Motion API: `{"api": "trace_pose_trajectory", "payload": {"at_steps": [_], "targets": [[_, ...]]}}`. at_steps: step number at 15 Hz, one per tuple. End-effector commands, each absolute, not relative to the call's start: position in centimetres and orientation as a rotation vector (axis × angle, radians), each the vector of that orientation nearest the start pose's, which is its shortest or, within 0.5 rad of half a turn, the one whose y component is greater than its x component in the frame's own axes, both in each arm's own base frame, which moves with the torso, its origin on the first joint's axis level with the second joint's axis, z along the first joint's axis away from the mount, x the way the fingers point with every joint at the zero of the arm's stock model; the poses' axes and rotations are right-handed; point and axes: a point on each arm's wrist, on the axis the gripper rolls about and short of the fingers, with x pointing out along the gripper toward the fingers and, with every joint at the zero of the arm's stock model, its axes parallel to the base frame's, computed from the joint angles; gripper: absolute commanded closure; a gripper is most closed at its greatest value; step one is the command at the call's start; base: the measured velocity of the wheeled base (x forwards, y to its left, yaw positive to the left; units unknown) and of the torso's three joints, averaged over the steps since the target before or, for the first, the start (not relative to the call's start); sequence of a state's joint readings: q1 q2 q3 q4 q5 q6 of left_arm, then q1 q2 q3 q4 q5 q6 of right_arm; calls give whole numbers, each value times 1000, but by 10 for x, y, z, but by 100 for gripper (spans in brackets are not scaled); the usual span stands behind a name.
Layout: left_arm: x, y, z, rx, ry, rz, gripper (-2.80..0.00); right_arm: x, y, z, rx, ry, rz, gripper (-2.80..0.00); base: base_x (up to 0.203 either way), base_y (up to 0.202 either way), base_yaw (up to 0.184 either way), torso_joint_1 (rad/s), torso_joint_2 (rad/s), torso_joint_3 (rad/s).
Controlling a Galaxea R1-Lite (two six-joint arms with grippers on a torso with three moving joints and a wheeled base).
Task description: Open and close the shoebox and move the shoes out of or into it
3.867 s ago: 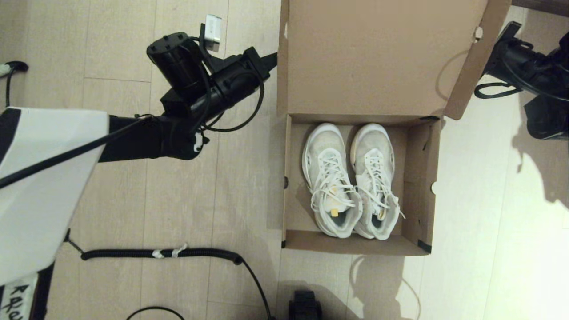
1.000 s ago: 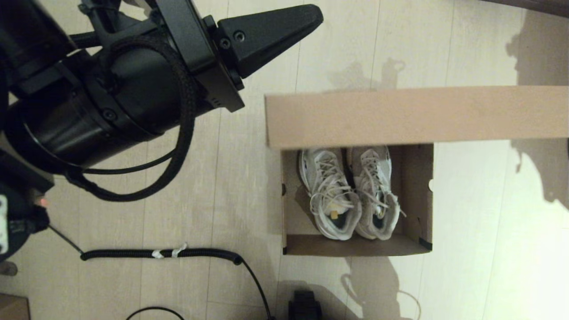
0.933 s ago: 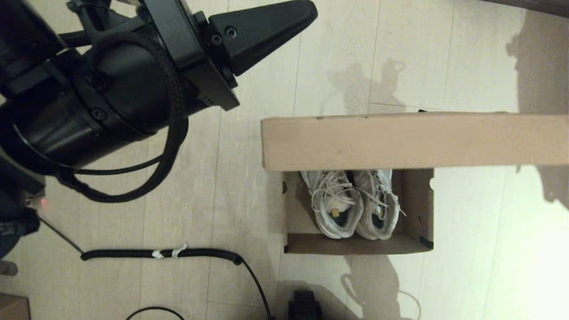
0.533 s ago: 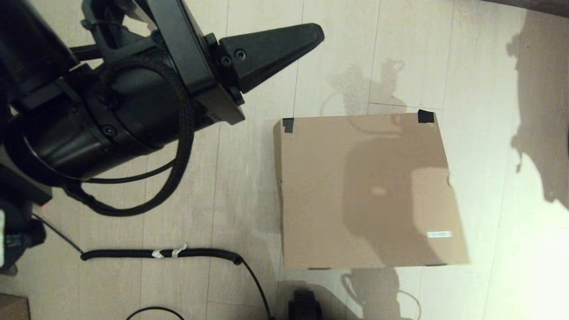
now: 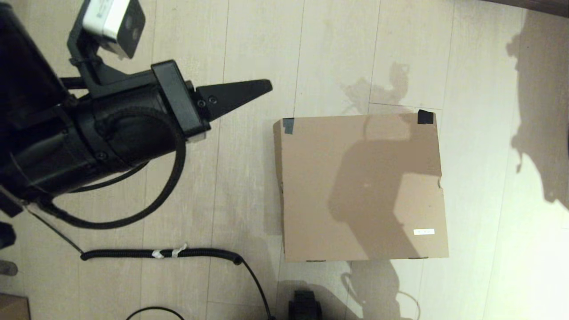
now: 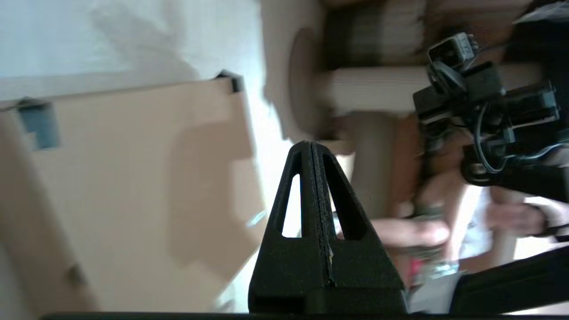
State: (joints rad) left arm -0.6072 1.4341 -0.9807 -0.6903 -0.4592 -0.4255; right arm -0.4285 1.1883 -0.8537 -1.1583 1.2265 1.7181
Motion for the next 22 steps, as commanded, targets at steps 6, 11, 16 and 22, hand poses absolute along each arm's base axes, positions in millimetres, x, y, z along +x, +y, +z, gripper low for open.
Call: {"api": "trace_pose_trajectory", "payload": {"at_steps": [6, 11, 16, 22], "targets": [[197, -146, 281, -228, 7, -1053, 0, 144, -66, 277, 537, -43, 656, 0, 0, 0, 0, 0, 0, 0], [198, -145, 277, -220, 14, -1021, 0, 150, -74, 239, 317, -126, 232, 0, 0, 0, 0, 0, 0, 0], [202, -134, 261, -125, 24, -829, 0, 160, -47, 213, 182, 31, -51, 0, 0, 0, 0, 0, 0, 0], [170, -98, 215, -43, 150, -667, 0, 132, 16, 192, 138, 293, 122, 0, 0, 0, 0, 0, 0, 0]]}}
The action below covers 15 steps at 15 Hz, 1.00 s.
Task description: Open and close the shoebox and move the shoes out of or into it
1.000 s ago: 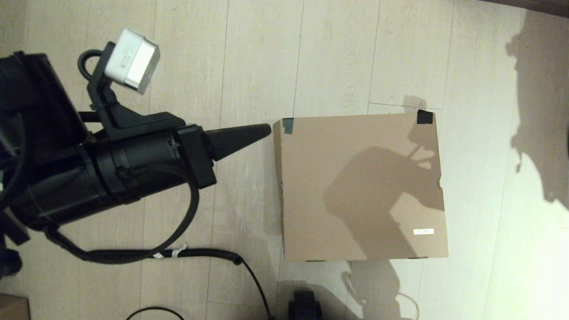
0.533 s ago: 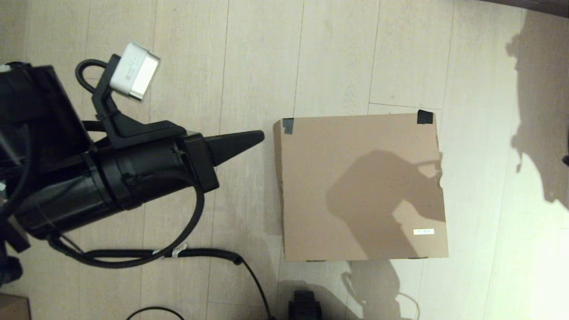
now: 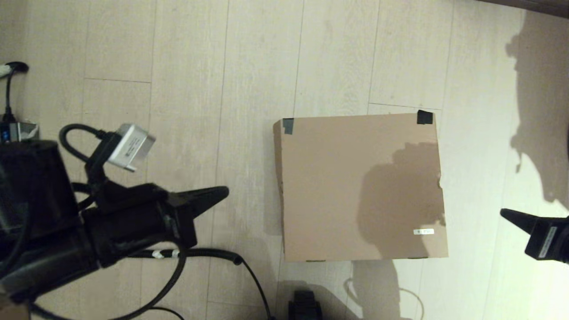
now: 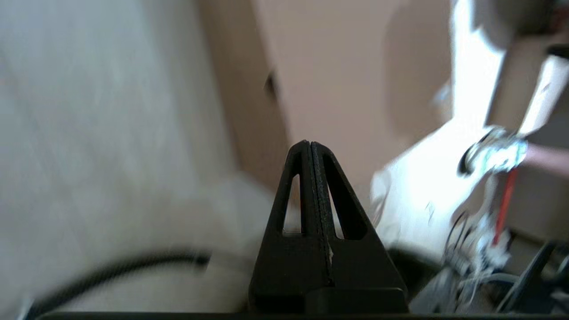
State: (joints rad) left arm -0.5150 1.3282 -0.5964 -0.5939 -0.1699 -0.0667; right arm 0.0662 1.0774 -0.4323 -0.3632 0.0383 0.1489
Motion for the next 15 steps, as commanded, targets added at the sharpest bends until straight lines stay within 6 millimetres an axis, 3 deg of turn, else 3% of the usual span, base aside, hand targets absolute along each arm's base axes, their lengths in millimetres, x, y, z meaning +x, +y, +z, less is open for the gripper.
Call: {"api": "trace_pose_trajectory", "payload": {"at_steps": [1, 5, 8, 12, 15], "targets": [[164, -89, 208, -29, 174, -638, 0, 128, 16, 186, 129, 351, 114, 0, 0, 0, 0, 0, 0, 0], [139, -47, 189, -14, 177, -422, 0, 98, 11, 167, 74, 386, 50, 0, 0, 0, 0, 0, 0, 0], [102, -15, 182, -28, 89, -222, 0, 56, 6, 155, 27, 261, 52, 0, 0, 0, 0, 0, 0, 0], [41, -1, 147, 9, -4, -61, 0, 2, -1, 111, -58, 95, 11, 0, 0, 0, 0, 0, 0, 0], [-2, -1, 112, 86, -18, -33, 0, -25, -1, 88, -66, 21, -5, 0, 0, 0, 0, 0, 0, 0]]}}
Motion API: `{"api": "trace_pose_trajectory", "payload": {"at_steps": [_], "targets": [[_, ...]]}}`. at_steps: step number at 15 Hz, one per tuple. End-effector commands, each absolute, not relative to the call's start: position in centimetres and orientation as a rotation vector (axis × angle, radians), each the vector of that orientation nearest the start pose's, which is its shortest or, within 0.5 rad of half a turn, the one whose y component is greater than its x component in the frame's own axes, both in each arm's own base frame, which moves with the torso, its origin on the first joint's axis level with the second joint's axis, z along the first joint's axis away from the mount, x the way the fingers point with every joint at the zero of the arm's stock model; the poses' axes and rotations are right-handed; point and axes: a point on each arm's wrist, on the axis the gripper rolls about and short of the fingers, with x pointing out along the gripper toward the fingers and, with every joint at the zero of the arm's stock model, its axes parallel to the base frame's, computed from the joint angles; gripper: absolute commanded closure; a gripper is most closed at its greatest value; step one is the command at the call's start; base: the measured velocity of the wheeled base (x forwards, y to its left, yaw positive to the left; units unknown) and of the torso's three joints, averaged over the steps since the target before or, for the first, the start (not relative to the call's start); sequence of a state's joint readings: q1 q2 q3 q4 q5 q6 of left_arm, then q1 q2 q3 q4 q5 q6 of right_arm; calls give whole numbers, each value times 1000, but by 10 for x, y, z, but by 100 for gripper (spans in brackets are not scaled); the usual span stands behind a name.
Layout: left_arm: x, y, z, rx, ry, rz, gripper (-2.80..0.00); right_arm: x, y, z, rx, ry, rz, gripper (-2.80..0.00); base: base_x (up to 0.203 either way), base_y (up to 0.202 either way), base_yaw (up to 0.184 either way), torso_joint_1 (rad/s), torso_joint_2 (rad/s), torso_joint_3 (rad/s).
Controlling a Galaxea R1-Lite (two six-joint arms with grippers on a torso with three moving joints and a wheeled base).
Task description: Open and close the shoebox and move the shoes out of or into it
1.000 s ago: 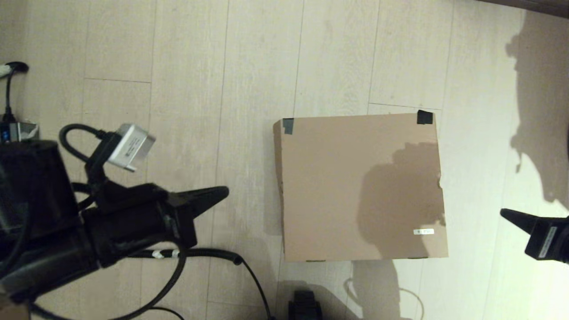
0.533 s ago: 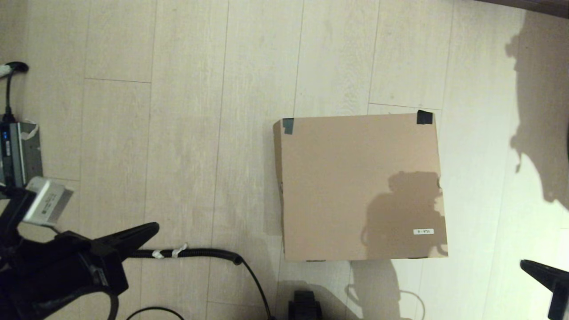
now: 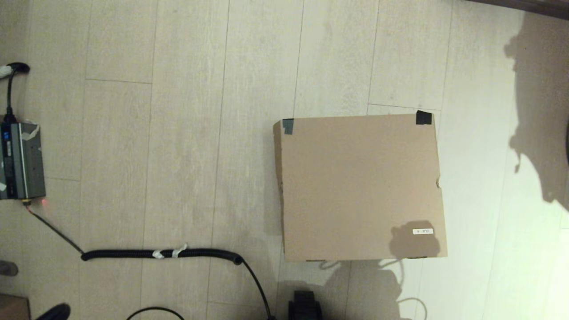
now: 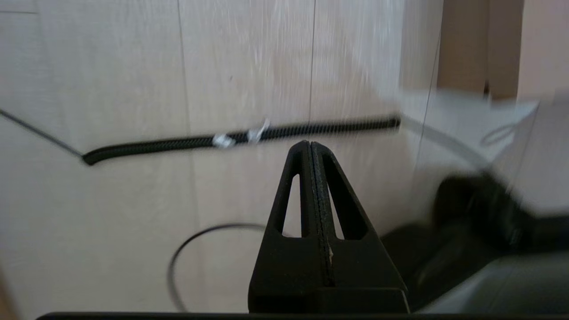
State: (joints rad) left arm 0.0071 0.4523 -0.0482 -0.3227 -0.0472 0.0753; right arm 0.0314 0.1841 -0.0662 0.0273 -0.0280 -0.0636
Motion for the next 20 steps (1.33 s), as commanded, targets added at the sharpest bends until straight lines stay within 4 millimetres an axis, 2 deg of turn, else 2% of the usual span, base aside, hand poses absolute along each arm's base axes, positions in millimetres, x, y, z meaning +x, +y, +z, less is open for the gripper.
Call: {"api": "trace_pose_trajectory", "payload": {"at_steps": [1, 3, 5, 8, 20], "targets": [[-12, -1, 102, 108, -35, -32, 0, -28, -1, 82, -57, 31, -11, 0, 0, 0, 0, 0, 0, 0], [-23, -1, 86, 139, -71, -35, 0, -27, 0, 77, -30, 83, -16, 0, 0, 0, 0, 0, 0, 0], [-22, -1, 75, 142, -10, -34, 0, -27, 0, 76, -31, 83, -16, 0, 0, 0, 0, 0, 0, 0], [-22, 0, 75, 48, -9, -1, 0, -27, -1, 76, -2, 84, -33, 0, 0, 0, 0, 0, 0, 0], [-22, 0, 75, 92, -4, -14, 0, -27, -1, 76, 34, 73, -44, 0, 0, 0, 0, 0, 0, 0]]}}
